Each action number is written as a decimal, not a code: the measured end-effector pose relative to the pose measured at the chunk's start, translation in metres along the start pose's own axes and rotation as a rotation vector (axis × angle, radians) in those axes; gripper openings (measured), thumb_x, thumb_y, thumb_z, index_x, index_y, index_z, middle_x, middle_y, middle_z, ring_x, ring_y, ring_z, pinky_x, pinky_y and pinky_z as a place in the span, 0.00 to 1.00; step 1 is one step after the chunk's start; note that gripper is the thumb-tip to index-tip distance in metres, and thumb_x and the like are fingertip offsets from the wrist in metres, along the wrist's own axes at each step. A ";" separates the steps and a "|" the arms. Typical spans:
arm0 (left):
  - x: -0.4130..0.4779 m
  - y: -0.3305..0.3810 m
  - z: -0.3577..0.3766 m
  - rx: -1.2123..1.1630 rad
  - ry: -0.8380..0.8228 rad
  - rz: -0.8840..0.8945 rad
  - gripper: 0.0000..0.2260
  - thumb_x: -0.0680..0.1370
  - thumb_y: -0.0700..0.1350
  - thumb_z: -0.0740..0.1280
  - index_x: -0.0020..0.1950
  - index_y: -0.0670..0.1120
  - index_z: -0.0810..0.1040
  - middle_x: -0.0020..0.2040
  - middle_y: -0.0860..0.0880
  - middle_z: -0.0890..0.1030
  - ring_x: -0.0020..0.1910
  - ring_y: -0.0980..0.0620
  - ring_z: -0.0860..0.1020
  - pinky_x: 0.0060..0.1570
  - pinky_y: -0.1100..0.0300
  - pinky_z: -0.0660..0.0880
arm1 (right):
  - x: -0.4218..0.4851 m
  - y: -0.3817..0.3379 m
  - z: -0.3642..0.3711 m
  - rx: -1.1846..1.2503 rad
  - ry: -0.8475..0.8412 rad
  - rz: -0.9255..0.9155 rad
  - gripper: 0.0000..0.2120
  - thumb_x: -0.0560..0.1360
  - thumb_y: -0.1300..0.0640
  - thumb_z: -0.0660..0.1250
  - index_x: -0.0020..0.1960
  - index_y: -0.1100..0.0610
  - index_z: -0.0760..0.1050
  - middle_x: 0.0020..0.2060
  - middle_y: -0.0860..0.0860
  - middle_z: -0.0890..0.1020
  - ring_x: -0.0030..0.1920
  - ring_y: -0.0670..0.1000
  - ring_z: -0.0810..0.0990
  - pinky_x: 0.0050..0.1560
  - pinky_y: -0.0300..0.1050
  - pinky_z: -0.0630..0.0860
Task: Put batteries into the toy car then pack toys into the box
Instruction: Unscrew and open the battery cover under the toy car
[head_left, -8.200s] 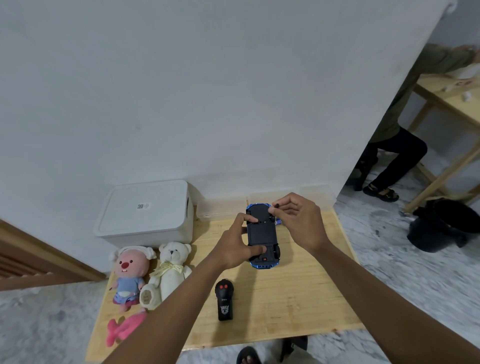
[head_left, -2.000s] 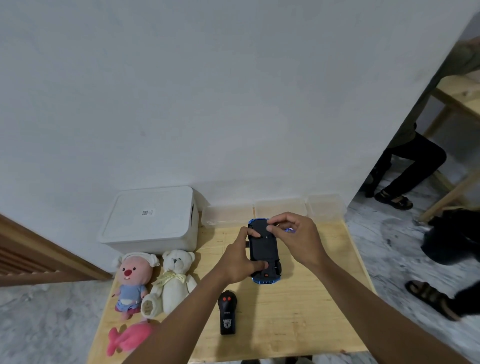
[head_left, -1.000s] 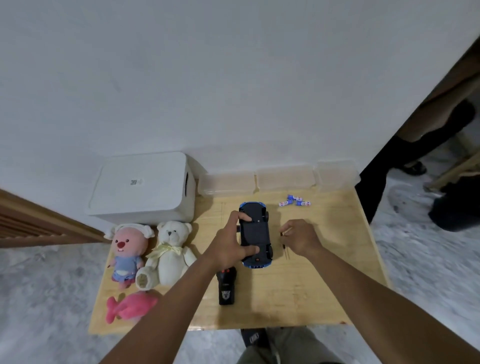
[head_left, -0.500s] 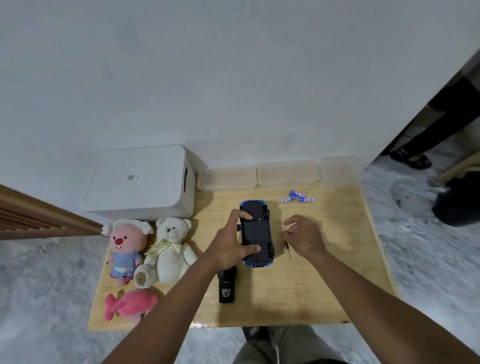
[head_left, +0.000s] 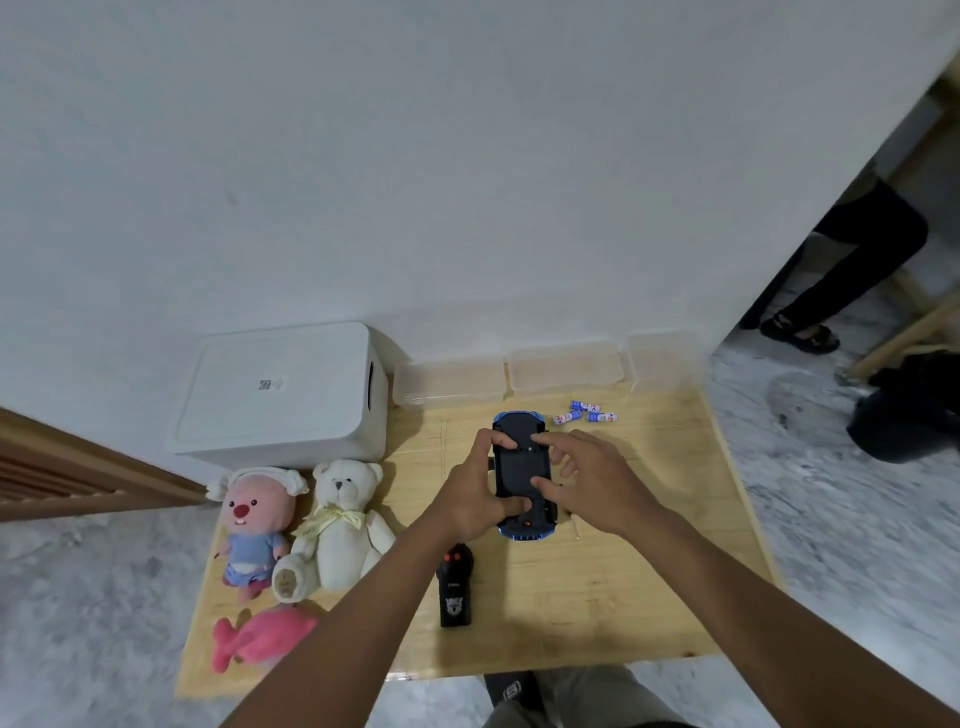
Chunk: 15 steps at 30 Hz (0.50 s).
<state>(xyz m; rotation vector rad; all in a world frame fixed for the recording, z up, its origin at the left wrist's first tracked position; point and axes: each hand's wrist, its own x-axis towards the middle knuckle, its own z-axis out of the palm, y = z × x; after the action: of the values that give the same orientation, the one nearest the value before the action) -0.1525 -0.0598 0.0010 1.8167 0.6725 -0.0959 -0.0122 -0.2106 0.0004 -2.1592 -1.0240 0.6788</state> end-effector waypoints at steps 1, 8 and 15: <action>0.000 0.001 0.000 -0.003 0.000 0.006 0.28 0.72 0.39 0.78 0.62 0.55 0.66 0.56 0.49 0.81 0.56 0.46 0.81 0.50 0.40 0.82 | 0.000 -0.001 0.000 -0.012 -0.006 0.000 0.26 0.73 0.48 0.75 0.70 0.41 0.73 0.48 0.44 0.76 0.43 0.40 0.75 0.49 0.36 0.73; -0.001 0.006 -0.003 0.006 -0.026 0.021 0.29 0.73 0.39 0.78 0.65 0.56 0.65 0.56 0.50 0.81 0.56 0.50 0.81 0.50 0.46 0.84 | -0.003 -0.013 -0.006 -0.036 0.019 -0.017 0.23 0.72 0.53 0.77 0.65 0.47 0.76 0.53 0.45 0.73 0.47 0.32 0.70 0.46 0.23 0.66; -0.001 0.004 -0.005 0.001 -0.017 0.035 0.31 0.72 0.40 0.78 0.66 0.59 0.65 0.59 0.50 0.80 0.58 0.53 0.80 0.51 0.48 0.84 | -0.007 -0.020 -0.005 -0.083 0.039 -0.065 0.25 0.71 0.54 0.77 0.67 0.51 0.75 0.55 0.47 0.76 0.46 0.31 0.70 0.48 0.19 0.64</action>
<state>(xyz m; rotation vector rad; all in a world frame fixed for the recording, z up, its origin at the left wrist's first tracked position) -0.1531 -0.0567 0.0064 1.8255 0.6287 -0.0880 -0.0219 -0.2080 0.0190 -2.1907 -1.1149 0.5712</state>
